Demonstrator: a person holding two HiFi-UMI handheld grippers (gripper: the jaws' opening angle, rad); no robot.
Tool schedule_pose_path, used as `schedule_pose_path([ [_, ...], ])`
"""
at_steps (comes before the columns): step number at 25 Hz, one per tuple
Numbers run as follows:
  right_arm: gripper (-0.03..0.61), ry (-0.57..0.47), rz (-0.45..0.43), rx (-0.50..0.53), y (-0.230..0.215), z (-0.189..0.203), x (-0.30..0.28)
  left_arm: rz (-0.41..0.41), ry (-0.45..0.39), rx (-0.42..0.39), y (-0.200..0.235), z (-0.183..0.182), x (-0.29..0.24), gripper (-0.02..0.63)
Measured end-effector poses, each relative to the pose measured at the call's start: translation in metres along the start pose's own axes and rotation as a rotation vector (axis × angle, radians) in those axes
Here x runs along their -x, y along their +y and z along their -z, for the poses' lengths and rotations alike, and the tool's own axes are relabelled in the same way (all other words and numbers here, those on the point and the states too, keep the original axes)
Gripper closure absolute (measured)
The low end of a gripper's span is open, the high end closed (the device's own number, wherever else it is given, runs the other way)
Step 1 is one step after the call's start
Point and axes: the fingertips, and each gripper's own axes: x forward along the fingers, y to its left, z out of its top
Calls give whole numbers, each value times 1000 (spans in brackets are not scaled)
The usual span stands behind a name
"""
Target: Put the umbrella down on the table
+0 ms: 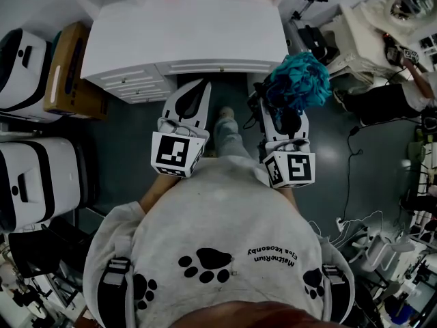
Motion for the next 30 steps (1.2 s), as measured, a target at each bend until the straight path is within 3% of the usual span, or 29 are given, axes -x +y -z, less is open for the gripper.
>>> schedule_pose_path([
  [13,342,22,-35,-4,-51,11,-100,-41,20,11,45,8,-93,595],
  [30,342,62,-101,-20,-147,14,-266,-115,56,22,121,2,-258,595],
])
